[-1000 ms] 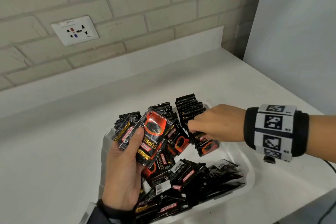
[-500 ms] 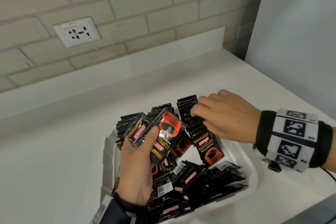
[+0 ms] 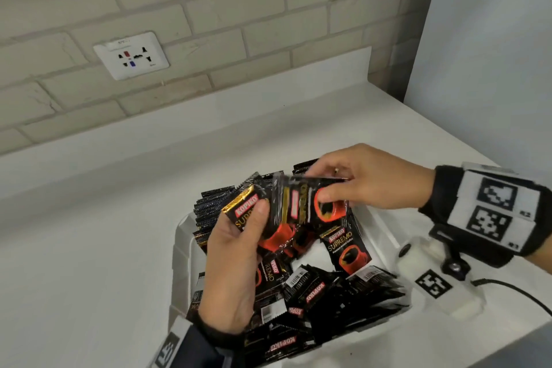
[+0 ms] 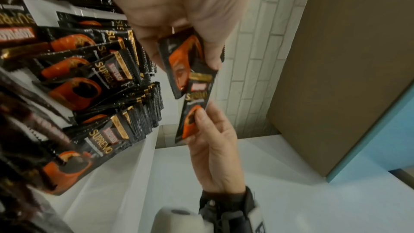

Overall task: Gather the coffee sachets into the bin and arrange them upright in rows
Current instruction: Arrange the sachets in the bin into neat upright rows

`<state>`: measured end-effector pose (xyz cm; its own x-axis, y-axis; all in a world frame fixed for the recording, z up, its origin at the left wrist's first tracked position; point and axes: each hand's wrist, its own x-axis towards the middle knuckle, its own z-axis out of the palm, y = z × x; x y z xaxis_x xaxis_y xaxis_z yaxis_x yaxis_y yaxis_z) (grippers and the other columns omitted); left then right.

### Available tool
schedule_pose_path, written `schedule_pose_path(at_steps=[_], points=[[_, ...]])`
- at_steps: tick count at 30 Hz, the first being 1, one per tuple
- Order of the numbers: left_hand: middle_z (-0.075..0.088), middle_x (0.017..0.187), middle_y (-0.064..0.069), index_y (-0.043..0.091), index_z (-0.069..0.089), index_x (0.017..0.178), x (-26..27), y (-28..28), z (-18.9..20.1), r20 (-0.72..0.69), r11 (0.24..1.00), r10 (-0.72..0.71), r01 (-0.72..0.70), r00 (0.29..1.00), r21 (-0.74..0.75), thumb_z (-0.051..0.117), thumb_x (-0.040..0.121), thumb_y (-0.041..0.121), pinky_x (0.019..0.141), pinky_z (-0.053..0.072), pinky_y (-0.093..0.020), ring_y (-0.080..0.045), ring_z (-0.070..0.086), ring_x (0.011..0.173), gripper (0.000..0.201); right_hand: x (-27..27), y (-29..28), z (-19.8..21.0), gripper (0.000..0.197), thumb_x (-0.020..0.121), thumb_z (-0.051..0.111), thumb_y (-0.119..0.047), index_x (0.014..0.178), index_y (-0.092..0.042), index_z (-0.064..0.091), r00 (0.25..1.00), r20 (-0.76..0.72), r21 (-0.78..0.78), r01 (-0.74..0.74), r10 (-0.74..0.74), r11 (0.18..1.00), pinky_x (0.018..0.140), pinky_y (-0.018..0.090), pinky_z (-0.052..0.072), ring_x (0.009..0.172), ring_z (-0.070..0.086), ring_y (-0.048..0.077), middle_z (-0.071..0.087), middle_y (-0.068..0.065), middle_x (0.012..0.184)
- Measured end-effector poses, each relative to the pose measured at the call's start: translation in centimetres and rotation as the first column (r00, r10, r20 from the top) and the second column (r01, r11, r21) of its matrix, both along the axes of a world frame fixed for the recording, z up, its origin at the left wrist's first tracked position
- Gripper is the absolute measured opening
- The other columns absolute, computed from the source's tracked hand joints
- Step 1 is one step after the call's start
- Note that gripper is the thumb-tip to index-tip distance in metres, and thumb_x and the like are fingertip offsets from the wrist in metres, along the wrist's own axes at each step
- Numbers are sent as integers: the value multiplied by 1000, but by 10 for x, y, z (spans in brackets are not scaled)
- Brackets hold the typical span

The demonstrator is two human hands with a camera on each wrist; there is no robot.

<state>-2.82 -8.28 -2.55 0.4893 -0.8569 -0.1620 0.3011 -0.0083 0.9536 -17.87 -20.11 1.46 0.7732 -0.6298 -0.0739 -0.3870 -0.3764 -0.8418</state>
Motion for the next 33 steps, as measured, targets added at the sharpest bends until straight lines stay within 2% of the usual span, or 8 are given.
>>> schedule_pose_path(at_steps=[5, 11, 15, 19, 22, 27, 30, 33], points=[[69, 80, -2, 10, 55, 100, 22, 4, 3, -141, 999, 45, -49, 989, -24, 56, 76, 18, 71, 50, -34, -19, 64, 78, 25, -26, -15, -1, 14, 84, 57, 1, 91, -11, 54, 939, 179, 337, 223, -294, 915, 53, 25, 56, 67, 69, 18, 68, 9, 86], [60, 64, 1, 16, 48, 83, 38, 7, 11, -180, 992, 113, -122, 977, -43, 47, 89, -1, 44, 49, -19, -9, 60, 52, 18, -44, -16, -4, 40, 81, 45, 18, 103, -14, 51, 870, 291, 619, 146, -397, 772, 62, 38, 59, 65, 70, 20, 71, 8, 76], [55, 70, 4, 19, 48, 86, 40, 9, 19, -295, 994, 103, -108, 950, -4, 56, 81, 17, 36, 40, -14, -5, 51, 46, 10, -45, -12, -7, 44, 72, 48, 15, 104, -15, 53, 815, 361, 717, 69, -454, 694, 56, 36, 58, 62, 69, 18, 70, 5, 73], [49, 68, 4, 20, 48, 74, 37, 11, 22, -484, 997, 5, -42, 875, -66, 79, 52, 35, 27, 24, -13, -4, 29, 39, 41, -46, -9, -11, 41, 55, 74, -5, 93, -14, 62, 780, 390, 752, 38, -490, 658, 51, 34, 57, 60, 68, 19, 70, 7, 75], [53, 70, 1, 15, 58, 88, 36, 11, 19, -607, 984, -150, 61, 780, -165, 92, 24, 22, 29, 28, -14, -6, 33, 40, 73, -44, -6, -11, 32, 69, 60, -24, 100, -16, 61, 789, 370, 724, 86, -490, 684, 54, 34, 58, 63, 68, 17, 71, 5, 79], [64, 92, -13, 3, 57, 121, 30, 8, 9, -672, 968, -250, 188, 697, -165, 79, 43, 17, 55, 53, -30, -20, 58, 63, 82, -33, 4, -9, 42, 62, 65, -25, 103, -16, 61, 857, 358, 594, 96, -369, 799, 66, 28, 57, 78, 69, 16, 72, 5, 90], [69, 105, -18, 2, 54, 123, 21, 4, 16, -540, 975, -205, 218, 816, -41, 50, 81, 20, 65, 59, -35, -26, 68, 78, 46, -29, 6, -6, 35, 60, 69, -26, 93, -18, 62, 870, 359, 528, 109, -338, 842, 66, 24, 52, 79, 66, 18, 71, 4, 89], [72, 101, -14, 3, 54, 117, 13, 1, 22, -302, 966, -218, 250, 928, 69, 33, 98, 16, 69, 58, -37, -24, 70, 86, 32, -28, 6, -8, 49, 36, 88, -45, 78, -26, 71, 867, 394, 515, 67, -305, 855, 63, 22, 54, 79, 68, 18, 72, 7, 91]])
